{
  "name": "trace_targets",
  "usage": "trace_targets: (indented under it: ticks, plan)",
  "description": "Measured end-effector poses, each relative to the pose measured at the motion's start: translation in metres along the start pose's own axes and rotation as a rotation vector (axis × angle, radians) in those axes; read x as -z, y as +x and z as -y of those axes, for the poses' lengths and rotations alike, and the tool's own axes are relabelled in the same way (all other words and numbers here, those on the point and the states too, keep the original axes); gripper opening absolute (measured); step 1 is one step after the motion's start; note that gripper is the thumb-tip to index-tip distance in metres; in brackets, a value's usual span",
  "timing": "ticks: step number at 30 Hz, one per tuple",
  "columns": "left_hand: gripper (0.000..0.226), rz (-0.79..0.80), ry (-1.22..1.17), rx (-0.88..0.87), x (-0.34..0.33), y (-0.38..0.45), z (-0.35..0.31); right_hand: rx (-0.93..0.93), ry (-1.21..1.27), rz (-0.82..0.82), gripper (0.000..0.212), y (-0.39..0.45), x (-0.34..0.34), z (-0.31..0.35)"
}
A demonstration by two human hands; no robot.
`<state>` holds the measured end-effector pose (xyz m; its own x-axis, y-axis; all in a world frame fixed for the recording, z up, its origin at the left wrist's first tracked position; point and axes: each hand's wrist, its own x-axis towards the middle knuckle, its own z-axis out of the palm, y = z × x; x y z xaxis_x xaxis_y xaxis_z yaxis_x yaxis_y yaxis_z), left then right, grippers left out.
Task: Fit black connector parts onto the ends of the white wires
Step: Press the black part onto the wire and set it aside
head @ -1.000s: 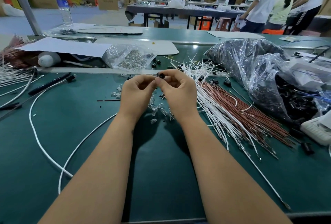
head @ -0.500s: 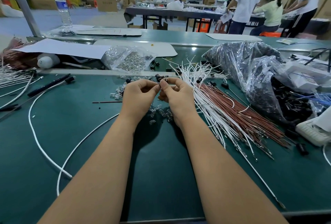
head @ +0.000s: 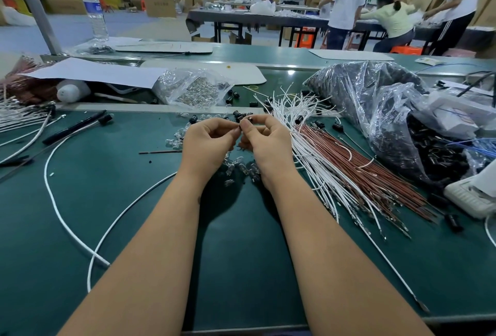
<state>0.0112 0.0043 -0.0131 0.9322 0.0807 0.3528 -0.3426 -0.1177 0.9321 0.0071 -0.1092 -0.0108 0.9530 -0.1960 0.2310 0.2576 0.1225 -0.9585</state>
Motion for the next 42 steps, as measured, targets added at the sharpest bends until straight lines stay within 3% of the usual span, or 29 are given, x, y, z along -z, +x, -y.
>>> trace_targets:
  ticks: [24,30,37,42]
  plan:
    - [0.016,0.019,0.026,0.002,-0.001,0.004,0.008,0.124,-0.030,-0.129,0.015,-0.004,-0.003,0.010]
    - [0.014,-0.010,-0.050,0.000,0.000,0.005,0.009,0.212,-0.149,-0.050,0.019,-0.006,-0.006,0.012]
    - [0.034,0.024,-0.158,-0.011,0.000,0.003,0.005,0.251,-0.193,-0.001,0.030,-0.007,-0.011,0.010]
    - [0.025,0.031,-0.146,-0.008,0.000,0.001,0.003,0.277,-0.225,-0.016,0.023,-0.008,-0.010,0.010]
